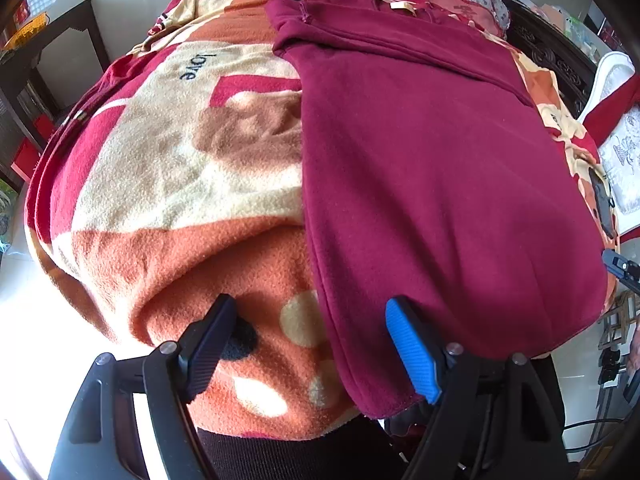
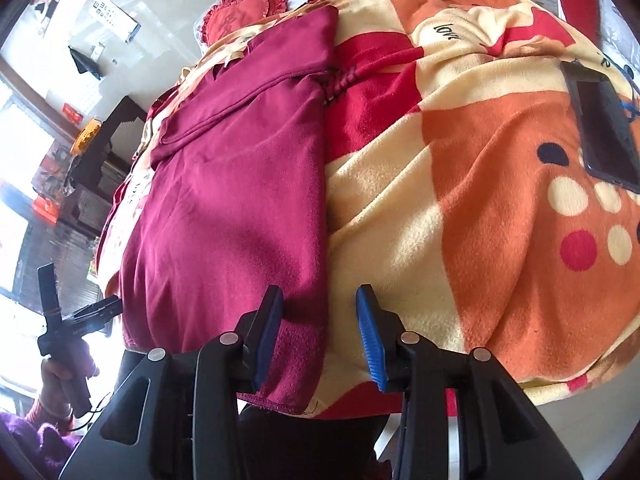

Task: Fold small clothes

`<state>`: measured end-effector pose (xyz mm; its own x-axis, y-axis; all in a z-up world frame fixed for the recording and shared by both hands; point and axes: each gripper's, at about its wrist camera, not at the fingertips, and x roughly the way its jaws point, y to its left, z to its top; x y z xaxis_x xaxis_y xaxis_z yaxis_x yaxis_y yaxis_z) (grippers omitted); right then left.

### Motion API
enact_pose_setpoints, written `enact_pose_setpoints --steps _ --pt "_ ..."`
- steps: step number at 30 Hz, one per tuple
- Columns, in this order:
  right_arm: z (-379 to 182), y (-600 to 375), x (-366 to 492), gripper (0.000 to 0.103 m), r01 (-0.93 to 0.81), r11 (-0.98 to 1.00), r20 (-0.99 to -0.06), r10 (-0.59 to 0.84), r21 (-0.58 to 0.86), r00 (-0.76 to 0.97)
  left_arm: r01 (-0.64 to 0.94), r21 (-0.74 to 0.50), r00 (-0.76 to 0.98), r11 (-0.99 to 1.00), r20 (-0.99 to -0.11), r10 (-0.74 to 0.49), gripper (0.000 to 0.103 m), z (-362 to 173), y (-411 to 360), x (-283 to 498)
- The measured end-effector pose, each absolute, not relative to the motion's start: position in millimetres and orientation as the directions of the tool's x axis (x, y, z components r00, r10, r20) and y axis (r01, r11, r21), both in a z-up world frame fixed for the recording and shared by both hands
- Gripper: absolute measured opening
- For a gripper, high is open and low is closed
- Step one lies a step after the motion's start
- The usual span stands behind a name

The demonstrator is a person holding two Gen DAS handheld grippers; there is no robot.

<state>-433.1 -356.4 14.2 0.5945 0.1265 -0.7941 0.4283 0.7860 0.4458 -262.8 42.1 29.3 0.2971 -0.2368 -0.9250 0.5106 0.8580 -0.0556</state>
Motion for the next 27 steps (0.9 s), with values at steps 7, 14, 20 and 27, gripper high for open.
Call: enact_pose_setpoints --steps 7,14,20,27 --pt "16.5 -351.6 -425.3 0.023 0.419 0.805 -0.806 0.119 0.421 0.58 0.505 -0.097 0.268 0.857 -0.927 -0.263 0.08 26.9 42.1 -264.7" --pt "13.5 -353.3 -423.9 0.025 0.425 0.796 -0.803 0.123 0.431 0.583 0.509 -0.169 0.223 0.844 -0.921 -0.318 0.074 20.3 44.3 -266.8" --pt "13.9 -352.6 -424.4 0.025 0.419 0.802 -0.804 0.123 0.427 0.582 0.541 -0.204 0.198 0.816 -0.912 -0.359 0.062 22.1 41.0 -269.8" --pt "13.5 -352.9 -423.9 0.026 0.421 0.802 -0.807 0.122 0.424 0.578 0.498 -0.274 0.155 0.823 -0.905 -0.396 0.062 24.3 47.5 -262.1"
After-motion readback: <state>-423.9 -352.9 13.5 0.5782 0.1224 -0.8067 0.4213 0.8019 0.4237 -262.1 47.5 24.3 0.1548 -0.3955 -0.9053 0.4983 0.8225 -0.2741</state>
